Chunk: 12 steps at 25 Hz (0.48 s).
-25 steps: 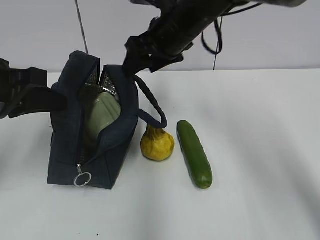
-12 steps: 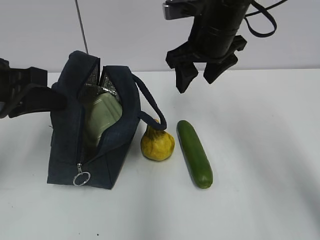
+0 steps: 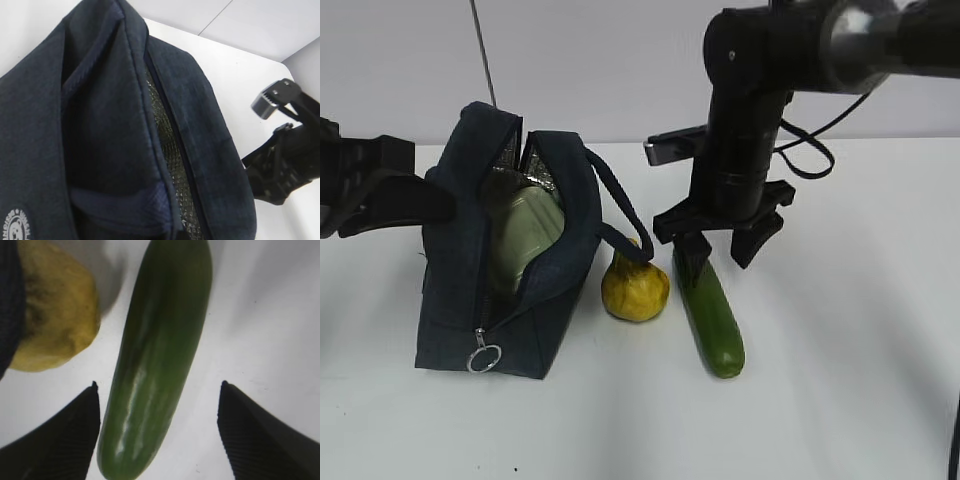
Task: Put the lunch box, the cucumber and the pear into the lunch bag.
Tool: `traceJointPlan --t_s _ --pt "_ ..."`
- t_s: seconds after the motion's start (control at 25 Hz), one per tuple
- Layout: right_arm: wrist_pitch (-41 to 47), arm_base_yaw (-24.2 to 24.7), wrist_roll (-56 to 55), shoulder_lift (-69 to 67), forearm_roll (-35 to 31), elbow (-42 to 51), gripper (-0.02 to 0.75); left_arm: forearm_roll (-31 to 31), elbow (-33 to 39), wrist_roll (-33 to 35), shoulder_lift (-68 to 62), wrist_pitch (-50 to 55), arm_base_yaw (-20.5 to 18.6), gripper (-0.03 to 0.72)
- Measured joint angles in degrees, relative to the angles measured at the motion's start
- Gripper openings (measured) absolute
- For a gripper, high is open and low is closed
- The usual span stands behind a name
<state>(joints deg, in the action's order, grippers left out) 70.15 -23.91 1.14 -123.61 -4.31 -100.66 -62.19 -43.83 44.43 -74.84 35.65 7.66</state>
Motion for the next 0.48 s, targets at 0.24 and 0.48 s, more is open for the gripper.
traceJointPlan --t_s 0.24,0.48 --pt "-0.3 0.0 0.0 -5.5 -0.4 0.0 0.564 0.0 0.0 0.0 0.0 0.3 0.0 -0.015" --pt "-0.3 0.0 0.4 -7.7 -0.4 0.0 0.450 0.1 0.0 0.0 -0.1 0.4 0.0 -0.015"
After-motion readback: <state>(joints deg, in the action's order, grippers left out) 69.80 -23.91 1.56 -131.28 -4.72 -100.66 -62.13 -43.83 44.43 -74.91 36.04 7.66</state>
